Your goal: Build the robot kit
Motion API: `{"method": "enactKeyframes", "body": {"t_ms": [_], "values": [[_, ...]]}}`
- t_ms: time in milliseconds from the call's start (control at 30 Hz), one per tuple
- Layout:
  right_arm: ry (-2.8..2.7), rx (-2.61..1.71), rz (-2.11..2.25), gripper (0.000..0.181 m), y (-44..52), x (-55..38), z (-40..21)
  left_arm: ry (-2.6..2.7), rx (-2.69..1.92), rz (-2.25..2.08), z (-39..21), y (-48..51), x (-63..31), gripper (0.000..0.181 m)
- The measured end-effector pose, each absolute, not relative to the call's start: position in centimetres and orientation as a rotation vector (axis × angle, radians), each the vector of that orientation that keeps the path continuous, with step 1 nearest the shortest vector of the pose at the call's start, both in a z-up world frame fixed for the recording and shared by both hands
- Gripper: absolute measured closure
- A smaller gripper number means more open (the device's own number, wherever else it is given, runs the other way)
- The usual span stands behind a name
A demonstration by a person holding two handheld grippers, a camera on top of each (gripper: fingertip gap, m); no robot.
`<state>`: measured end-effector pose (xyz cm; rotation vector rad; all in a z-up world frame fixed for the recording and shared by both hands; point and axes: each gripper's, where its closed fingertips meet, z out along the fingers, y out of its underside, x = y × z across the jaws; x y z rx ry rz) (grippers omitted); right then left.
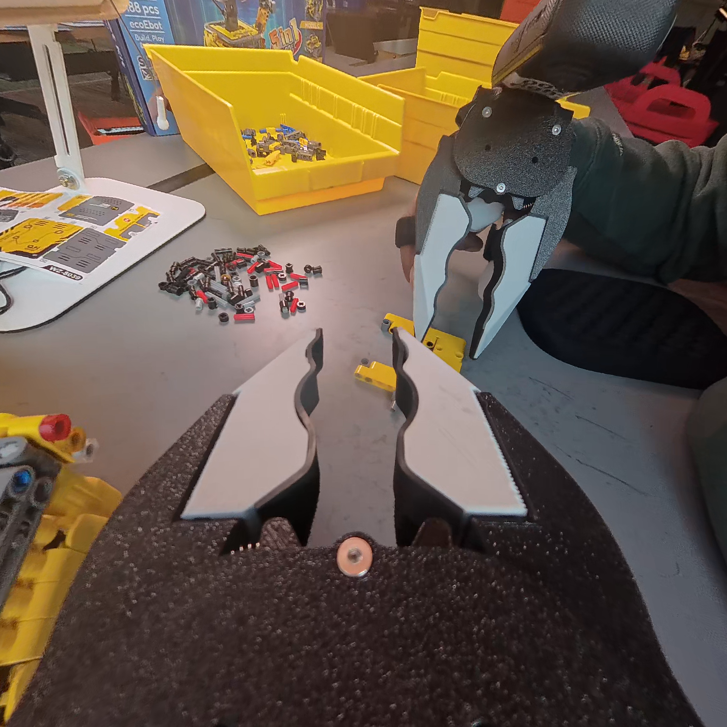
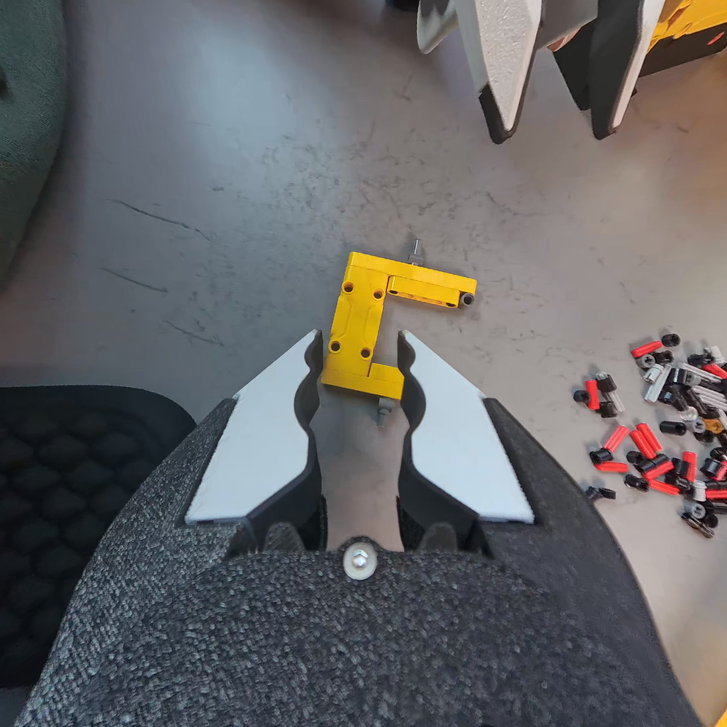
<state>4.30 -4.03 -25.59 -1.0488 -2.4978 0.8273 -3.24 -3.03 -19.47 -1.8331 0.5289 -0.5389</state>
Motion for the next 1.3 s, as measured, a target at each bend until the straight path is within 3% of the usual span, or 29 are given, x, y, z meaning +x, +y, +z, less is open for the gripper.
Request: {"method": "enactKeyframes", "body": {"t_ms": [233, 433, 600, 733, 967, 1167, 1300], "values": [[-2.353, -1.147, 0.758, 0.119, -0.5, 3.8, -23.7, 0.517, -1.838, -0.485, -19.5, -2.7, -3.8, 0.146], [-2.145, -1.257, 0.751, 0.114, 3.4, 2.8, -21.8, 0.503, -1.815, -0.405, -18.6, -2.6, -4.7, 0.147], [-2.127, -1.272, 0.709, 0.114, 4.1, 2.9, -22.1, 0.477, -1.660, -0.095, -11.2, -4.1, -9.5, 0.143], [-2.136, -1.271, 0.699, 0.115, 4.3, 3.2, -22.3, 0.296, -1.680, 0.060, -6.0, -7.8, -18.0, 0.128], [-2.148, -1.282, 0.731, 0.117, 4.1, 3.0, -22.8, 0.170, -2.044, -0.127, -15.3, -9.1, -20.7, 0.098], [-2.185, -1.239, 0.695, 0.120, 3.3, 3.3, -23.1, 0.112, -2.145, -0.213, -18.7, -6.7, -20.7, 0.073], [-2.176, -1.227, 0.714, 0.121, 3.1, 3.4, -22.6, 0.146, -2.170, -0.177, -19.7, -6.0, -20.4, 0.088]]}}
